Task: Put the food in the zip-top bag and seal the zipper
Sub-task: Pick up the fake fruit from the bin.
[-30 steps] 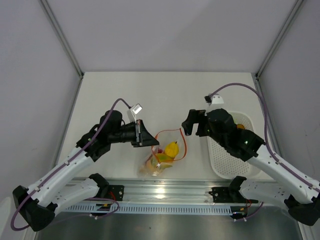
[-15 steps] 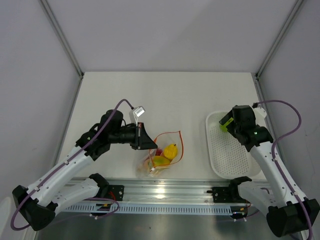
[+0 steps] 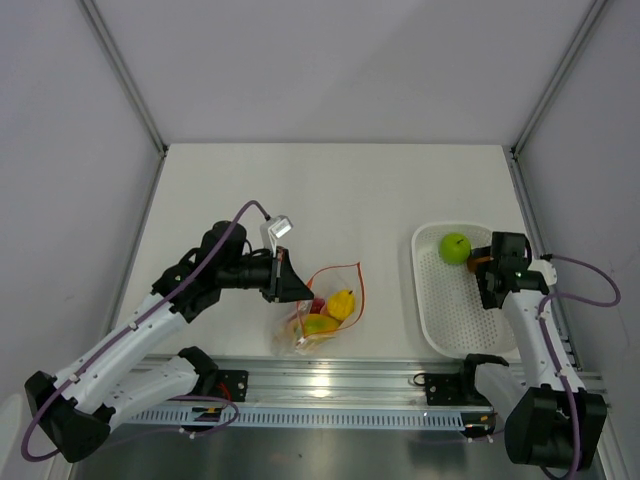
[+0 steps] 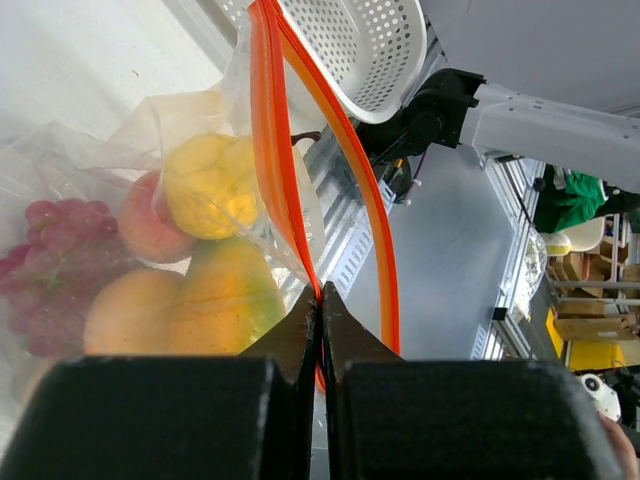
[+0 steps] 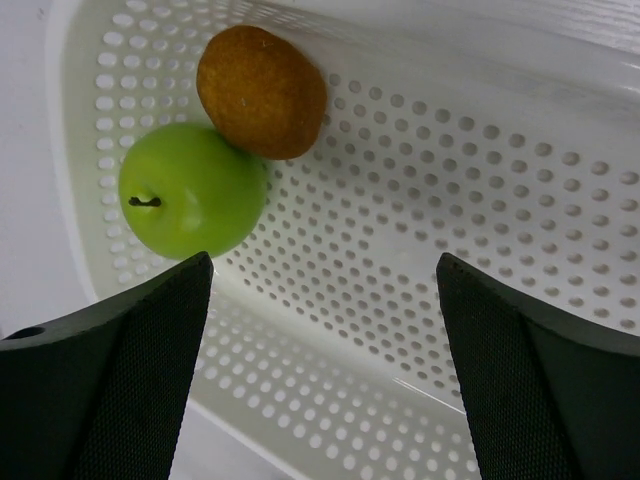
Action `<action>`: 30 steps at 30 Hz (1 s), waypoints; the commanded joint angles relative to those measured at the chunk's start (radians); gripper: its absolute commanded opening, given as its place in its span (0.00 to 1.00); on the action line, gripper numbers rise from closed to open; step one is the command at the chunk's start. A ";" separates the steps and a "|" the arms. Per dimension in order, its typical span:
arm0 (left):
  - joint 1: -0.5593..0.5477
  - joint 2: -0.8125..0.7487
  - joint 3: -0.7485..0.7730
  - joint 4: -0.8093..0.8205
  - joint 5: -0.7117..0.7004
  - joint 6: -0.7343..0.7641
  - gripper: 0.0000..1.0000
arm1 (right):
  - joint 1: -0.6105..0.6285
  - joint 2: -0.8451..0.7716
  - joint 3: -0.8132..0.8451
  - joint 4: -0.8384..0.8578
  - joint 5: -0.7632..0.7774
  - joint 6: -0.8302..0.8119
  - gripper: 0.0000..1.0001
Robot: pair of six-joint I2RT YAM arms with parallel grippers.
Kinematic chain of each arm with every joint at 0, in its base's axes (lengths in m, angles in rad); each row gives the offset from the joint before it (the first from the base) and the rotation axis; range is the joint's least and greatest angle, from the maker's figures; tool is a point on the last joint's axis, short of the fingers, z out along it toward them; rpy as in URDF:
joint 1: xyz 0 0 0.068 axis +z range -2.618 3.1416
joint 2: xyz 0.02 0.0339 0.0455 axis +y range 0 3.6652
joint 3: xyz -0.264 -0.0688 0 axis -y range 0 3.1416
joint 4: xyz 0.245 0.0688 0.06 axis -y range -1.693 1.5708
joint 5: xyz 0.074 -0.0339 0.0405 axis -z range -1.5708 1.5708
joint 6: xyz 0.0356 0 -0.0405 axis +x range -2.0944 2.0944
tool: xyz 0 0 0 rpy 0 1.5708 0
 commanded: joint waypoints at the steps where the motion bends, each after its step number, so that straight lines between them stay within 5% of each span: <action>1: 0.008 -0.007 0.012 0.005 0.008 0.058 0.01 | -0.010 0.018 -0.001 0.094 0.040 0.104 0.93; 30: 0.017 -0.007 0.024 -0.013 0.032 0.090 0.01 | -0.030 0.400 0.062 0.342 0.163 0.158 0.90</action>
